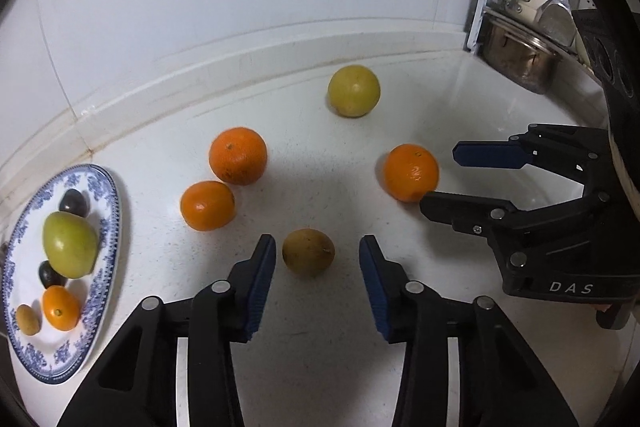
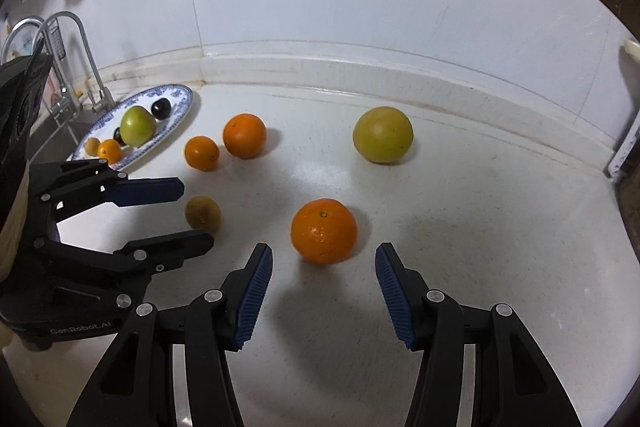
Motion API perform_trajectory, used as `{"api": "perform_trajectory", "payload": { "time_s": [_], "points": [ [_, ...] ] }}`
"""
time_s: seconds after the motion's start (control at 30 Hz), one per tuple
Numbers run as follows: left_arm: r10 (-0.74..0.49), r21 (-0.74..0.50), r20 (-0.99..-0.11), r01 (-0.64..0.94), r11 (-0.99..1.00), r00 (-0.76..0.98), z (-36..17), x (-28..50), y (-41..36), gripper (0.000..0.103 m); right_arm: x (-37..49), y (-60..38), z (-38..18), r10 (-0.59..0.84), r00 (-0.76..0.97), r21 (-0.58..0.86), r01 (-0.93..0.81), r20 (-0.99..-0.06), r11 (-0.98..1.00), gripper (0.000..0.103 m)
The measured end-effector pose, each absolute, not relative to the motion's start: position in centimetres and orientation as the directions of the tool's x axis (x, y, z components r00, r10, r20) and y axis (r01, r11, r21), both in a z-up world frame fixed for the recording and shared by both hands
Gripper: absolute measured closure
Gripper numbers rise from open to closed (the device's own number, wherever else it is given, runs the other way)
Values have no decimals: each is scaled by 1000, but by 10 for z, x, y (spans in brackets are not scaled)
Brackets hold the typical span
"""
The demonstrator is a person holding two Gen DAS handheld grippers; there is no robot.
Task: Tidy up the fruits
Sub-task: 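Move left gripper to brown kiwi while right gripper approaches another orange, then close left gripper on kiwi while right gripper grasps the orange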
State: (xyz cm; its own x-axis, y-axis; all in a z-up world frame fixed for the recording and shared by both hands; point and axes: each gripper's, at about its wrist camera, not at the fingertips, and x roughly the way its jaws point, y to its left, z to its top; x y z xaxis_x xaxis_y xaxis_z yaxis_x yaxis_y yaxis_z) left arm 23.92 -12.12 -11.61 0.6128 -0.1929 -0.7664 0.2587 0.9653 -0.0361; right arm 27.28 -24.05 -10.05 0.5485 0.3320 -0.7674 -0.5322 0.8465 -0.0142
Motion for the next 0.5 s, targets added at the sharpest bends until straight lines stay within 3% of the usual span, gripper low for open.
{"api": "perform_trajectory", "payload": {
  "time_s": [0.33, 0.5],
  "points": [
    [-200, -46, -783, 265, 963, 589, -123, 248, -119, 75, 289, -235, -114, 332, 520, 9, -530, -787, 848, 49],
    [-211, -61, -784, 265, 962, 585, -123, 253, -121, 75, 292, -230, -119, 339, 507, 28, -526, -792, 850, 52]
  ]
}}
